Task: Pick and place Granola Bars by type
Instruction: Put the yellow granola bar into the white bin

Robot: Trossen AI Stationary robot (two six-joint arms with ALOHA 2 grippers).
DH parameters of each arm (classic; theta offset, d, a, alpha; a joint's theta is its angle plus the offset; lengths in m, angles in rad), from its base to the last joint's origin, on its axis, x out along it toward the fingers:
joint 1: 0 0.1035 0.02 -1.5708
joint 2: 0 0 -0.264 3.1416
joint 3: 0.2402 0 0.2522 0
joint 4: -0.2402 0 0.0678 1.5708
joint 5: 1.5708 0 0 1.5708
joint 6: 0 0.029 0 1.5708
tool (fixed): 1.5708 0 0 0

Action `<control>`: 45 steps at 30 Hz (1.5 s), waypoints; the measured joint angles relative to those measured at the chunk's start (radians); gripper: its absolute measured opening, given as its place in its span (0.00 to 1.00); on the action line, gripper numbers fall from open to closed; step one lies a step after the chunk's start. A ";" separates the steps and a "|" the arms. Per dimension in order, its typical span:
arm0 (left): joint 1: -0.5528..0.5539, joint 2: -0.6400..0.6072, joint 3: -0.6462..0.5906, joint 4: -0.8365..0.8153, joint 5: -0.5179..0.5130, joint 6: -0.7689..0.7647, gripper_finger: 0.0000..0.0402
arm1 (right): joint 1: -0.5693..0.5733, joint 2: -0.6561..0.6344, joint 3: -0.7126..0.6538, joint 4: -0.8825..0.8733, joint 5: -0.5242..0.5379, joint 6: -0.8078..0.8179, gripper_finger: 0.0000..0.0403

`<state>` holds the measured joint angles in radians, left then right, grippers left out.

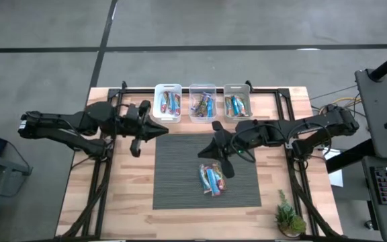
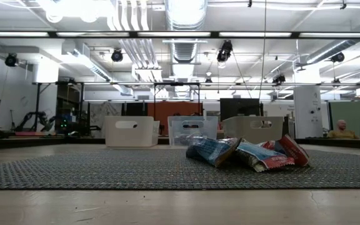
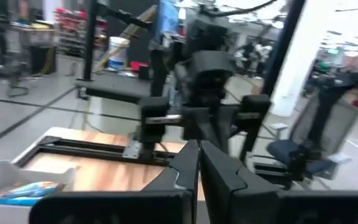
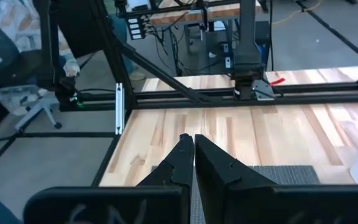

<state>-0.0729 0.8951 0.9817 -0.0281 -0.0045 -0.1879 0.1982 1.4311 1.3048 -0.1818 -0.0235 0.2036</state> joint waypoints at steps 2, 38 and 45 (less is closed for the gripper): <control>0.000 0.000 -0.003 0.001 -0.034 0.003 0.00 | 0.000 0.000 0.000 0.000 0.000 -0.025 0.02; -0.001 0.063 -0.007 -0.154 0.083 -0.091 0.00 | 0.000 0.002 0.000 -0.249 -0.003 0.212 0.02; -0.001 0.093 -0.007 -0.253 0.085 -0.091 0.00 | -0.001 0.002 0.000 -0.324 -0.002 0.263 0.02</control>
<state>-0.0742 0.9886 0.9752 -0.2806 0.0808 -0.2793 0.1976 1.4328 1.3045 -0.5057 -0.0252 0.4669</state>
